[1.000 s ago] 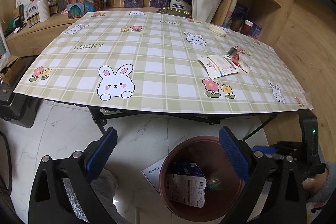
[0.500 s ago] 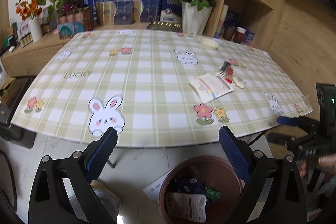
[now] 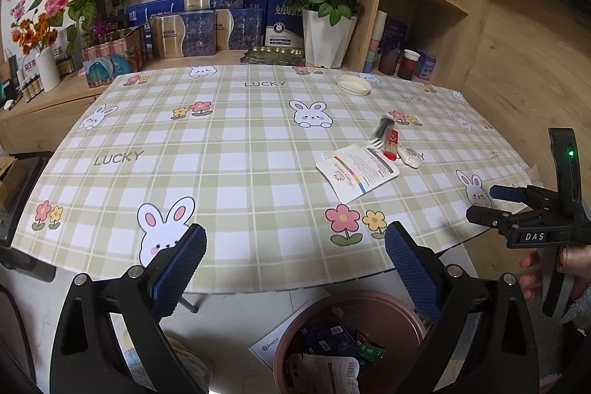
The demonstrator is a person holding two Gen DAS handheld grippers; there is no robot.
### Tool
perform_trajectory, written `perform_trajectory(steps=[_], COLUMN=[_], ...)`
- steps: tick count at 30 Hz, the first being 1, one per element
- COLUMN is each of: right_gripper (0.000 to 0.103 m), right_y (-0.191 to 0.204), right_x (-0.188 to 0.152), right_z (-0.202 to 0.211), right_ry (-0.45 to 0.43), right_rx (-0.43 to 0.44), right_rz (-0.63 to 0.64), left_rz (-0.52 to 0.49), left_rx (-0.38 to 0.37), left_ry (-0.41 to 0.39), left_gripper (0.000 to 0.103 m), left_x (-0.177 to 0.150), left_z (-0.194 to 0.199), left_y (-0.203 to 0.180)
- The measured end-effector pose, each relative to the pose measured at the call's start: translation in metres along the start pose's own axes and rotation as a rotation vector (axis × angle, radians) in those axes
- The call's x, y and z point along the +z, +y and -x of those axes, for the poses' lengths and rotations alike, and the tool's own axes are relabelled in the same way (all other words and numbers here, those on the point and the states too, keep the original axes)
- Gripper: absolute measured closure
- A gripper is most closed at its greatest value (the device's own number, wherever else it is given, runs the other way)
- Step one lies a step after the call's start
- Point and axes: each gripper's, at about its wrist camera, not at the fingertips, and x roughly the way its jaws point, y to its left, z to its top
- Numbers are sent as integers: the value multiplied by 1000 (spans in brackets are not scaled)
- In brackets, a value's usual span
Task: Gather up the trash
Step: 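Move both open tools back over the table toward the black spork packet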
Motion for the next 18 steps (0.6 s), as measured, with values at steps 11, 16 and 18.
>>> perform_trajectory(steps=[11,16,18], right_gripper=[6,6,6], right_y=[-28,-44,-51], right_x=[26,44,50], right_z=[-13,-24,-30], right_ry=[30,25,30], right_rx=[-1,-33,-41], right_rz=[-72,-102,-119], left_rz=[-6,-12,-17], left_rx=[-38,-63,-82], left_ry=[19,50,66], left_gripper=[8,8,8], left_x=[31,50,57], left_z=[-30,-58,-70], left_y=[-4,-6,-8])
